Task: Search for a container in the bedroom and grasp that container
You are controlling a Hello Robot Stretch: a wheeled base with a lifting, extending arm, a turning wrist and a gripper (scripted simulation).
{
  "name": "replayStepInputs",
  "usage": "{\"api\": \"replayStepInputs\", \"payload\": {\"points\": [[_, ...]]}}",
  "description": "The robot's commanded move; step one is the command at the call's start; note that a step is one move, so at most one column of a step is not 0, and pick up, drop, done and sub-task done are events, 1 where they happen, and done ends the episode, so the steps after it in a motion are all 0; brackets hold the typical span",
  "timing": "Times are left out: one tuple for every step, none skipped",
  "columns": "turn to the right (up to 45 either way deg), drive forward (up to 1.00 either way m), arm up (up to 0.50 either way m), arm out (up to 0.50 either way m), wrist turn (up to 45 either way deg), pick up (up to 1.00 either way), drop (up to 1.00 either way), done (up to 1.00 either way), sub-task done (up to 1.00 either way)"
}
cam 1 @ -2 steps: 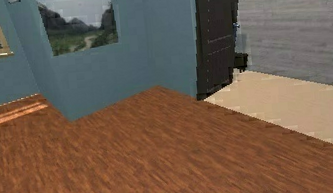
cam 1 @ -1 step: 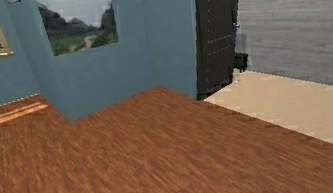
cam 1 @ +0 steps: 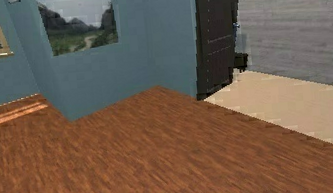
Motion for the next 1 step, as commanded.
{"api": "replayStepInputs", "payload": {"points": [[0.0,0.00,-0.30,0.00,0.0,0.00,0.00,0.00,0.00]]}}
